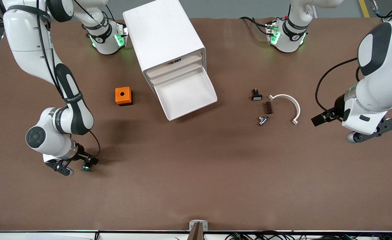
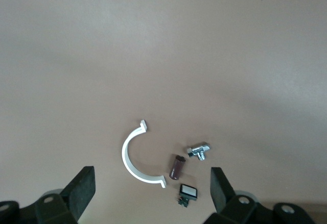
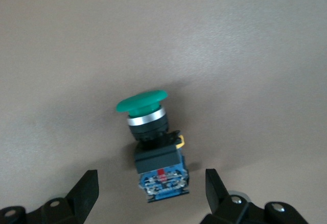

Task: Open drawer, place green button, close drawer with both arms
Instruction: 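Grasp the green push button with the right gripper and lift it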

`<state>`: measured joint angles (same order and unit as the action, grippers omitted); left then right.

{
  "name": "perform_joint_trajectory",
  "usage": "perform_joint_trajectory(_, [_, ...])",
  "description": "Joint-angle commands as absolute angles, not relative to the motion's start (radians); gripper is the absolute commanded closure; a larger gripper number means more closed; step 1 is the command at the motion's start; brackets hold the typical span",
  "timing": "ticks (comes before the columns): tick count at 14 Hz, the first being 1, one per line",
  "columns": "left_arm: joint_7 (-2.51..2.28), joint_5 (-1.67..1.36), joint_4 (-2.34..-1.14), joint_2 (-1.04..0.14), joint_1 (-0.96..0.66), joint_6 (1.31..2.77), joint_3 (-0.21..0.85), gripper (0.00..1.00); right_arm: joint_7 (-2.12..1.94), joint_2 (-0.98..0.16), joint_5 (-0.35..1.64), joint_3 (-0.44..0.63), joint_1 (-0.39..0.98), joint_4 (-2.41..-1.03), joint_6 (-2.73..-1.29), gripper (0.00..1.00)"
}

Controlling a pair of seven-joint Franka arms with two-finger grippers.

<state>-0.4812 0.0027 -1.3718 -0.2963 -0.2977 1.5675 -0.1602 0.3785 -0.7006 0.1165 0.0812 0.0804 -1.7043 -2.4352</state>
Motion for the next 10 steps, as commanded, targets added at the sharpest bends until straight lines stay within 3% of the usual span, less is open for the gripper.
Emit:
perform_joint_trajectory(1, [-0.413, 0.017, -1.379, -0.276, -0.267, 1.591, -0.155, 0.01, 0.371, -0.721, 0.1, 0.087, 0.091, -1.69, -2.451, 0.09])
perform_joint_trajectory(4, [-0.38, 0.017, -1.361, -0.278, -0.264, 1.597, -0.155, 0.01, 0.364, -0.727, 0.069, 0.086, 0.084, -1.69, -2.459, 0.15])
perform_joint_trajectory(7, [-0.382, 0.018, -1.361, -0.278, -0.279, 1.597, -0.149, 0.01, 0.305, -0.73, 0.071, 0.086, 0.077, -1.69, -2.462, 0.49])
perform_joint_trajectory(9, [-0.383, 0.023, -1.361, -0.273, -0.281, 1.595, -0.12, 0.01, 0.304, -0.729, 0.074, 0.086, 0.072, -1.689, -2.461, 0.9])
perform_joint_trajectory(10, [-0.383, 0.023, -1.361, -0.272, -0.278, 1.595, -0.101, 0.01, 0.31, -0.727, 0.074, 0.086, 0.072, -1.687, -2.459, 1.0])
